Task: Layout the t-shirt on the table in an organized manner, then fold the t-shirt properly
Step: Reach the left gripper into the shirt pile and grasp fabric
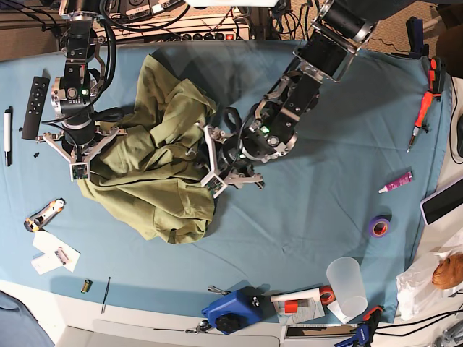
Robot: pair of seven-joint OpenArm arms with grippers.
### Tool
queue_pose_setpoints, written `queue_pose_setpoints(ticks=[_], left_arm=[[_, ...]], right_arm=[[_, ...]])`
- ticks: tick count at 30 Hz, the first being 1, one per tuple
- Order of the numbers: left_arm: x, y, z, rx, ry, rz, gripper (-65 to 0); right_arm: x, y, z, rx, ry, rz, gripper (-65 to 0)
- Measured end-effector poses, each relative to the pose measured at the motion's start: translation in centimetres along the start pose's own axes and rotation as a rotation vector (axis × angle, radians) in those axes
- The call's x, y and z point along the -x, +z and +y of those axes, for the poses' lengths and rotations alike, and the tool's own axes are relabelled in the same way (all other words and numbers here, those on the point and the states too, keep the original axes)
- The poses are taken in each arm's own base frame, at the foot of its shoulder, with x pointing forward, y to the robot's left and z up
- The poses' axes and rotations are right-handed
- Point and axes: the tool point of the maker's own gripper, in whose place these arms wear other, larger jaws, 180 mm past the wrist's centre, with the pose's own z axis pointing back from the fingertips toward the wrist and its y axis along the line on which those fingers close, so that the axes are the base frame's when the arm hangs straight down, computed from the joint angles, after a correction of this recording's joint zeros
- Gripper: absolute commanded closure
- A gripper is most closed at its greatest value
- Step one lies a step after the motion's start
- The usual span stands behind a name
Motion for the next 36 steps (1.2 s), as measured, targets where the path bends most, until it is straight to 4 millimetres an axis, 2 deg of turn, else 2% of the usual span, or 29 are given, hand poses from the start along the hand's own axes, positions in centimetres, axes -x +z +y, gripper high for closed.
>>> queue_pose_setpoints(ticks=[1, 2, 8, 10, 13, 17, 21, 26, 28, 33, 36], left_arm=[[-0.4, -0.1, -0.1, 0.008, -0.004, -0.008, -3.7], [-0.8, -0.1, -0.2, 0.009, -0.006, -0.014, 0.0], [-2.9, -0.7, -1.3, 0.024, -0.006, -0.050, 0.0], [-3.5, -0.7, -0.8, 0.011, -0.008, -0.052, 0.0], [-4.3, -0.1, 1.7, -0.084, 0.008, -0.028, 0.0], [-7.2, 1.2, 5.6, -0.163, 0.012, -0.070, 0.0], [-8.1, 2.2, 8.6, -0.197, 0.021, -0.072, 0.0], [-8.2, 4.1, 12.8, -0.277, 0.043, -0.069, 0.0], [-7.9, 5.0, 14.6, -0.307, 0.057, -0.070, 0.0], [-6.8, 7.1, 17.8, -0.364, 0.077, -0.059, 0.0], [-5.7, 8.8, 20.3, -0.414, 0.075, -0.039, 0.0]], right_arm=[[0.0, 0.0, 0.0, 0.000, 0.000, 0.000, 0.0], [0.0, 0.0, 0.0, 0.000, 0.000, 0.000, 0.0], [0.0, 0.0, 0.0, 0.000, 0.000, -0.001, 0.0], [-0.2, 0.0, 0.0, 0.001, 0.000, -0.010, 0.0], [-0.5, 0.0, -0.5, 0.026, 0.028, -0.022, 0.0], [-0.8, 0.0, -0.5, 0.026, 0.051, -0.031, -0.3], [-0.8, 0.0, 0.7, -0.044, 0.101, -0.029, -16.5], [-0.1, 0.2, 1.4, -0.083, 0.077, 0.014, -18.0], [-1.6, 1.0, 1.3, -0.080, 0.075, -0.037, -18.0], [-7.6, 4.9, 0.5, -0.041, 0.088, -0.259, -18.0], [-8.6, 5.8, -0.1, -0.009, 0.104, -0.293, -18.0]])
